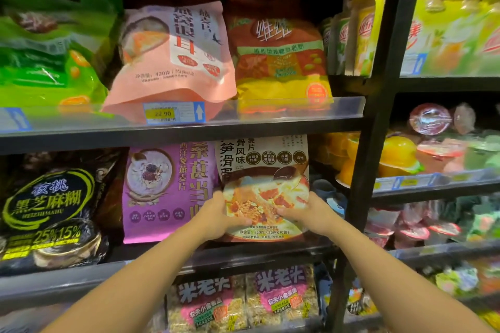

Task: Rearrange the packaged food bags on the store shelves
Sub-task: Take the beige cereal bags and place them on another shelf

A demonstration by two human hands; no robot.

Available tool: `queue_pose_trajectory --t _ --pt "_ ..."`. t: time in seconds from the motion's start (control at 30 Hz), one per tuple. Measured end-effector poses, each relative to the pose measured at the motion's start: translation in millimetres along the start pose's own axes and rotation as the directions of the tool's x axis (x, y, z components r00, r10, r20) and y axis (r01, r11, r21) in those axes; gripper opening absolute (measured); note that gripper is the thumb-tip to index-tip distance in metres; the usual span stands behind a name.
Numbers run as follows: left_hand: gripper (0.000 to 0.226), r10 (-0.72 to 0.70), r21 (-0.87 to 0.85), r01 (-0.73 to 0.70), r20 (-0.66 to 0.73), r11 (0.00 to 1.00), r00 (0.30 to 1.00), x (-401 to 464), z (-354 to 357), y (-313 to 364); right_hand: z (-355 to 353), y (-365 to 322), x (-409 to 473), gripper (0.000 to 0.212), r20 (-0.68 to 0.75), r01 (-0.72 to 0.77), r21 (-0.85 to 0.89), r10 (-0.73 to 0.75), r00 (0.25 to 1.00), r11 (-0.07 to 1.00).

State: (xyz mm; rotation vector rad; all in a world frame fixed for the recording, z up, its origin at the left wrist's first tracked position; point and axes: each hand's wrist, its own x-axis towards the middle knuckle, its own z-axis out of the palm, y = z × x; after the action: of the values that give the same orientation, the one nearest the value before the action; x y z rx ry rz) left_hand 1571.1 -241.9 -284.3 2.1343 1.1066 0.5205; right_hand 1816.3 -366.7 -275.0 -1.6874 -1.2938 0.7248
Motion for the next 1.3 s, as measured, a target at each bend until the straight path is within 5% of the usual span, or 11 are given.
queue_pose_trajectory --t 0.3,0.47,0.77,0.9,1.1,1.3 --pt "0.102 -0.051 -0.008 0.050 -0.056 0.999 0.997 -79 5 10 7 -8 -55 0.077 0.087 0.029 0.007 -0.029 0.996 1.000" --pt "0.107 -0.086 -0.029 0.084 -0.061 0.996 0.994 -133 16 10 14 -4 -95 0.054 0.184 0.061 -0.031 -0.054 0.981 0.998" --pt "0.102 -0.142 -0.108 0.132 -0.090 0.985 0.986 -211 13 24 12 -24 -142 0.085 0.313 0.057 -0.181 0.003 0.950 0.982" --pt "0.107 -0.141 -0.078 0.135 -0.066 0.988 0.988 -226 2 33 3 -36 -152 0.120 0.315 0.015 -0.262 0.070 0.947 0.965" --pt "0.118 -0.101 -0.037 0.100 -0.022 0.994 0.995 -240 -7 37 -5 -47 -170 0.114 0.356 0.021 -0.288 0.087 0.930 0.957" --pt "0.105 -0.061 -0.090 0.061 0.006 0.994 0.998 -264 -12 31 9 -61 -193 0.074 0.334 0.010 -0.278 0.087 0.939 0.961"
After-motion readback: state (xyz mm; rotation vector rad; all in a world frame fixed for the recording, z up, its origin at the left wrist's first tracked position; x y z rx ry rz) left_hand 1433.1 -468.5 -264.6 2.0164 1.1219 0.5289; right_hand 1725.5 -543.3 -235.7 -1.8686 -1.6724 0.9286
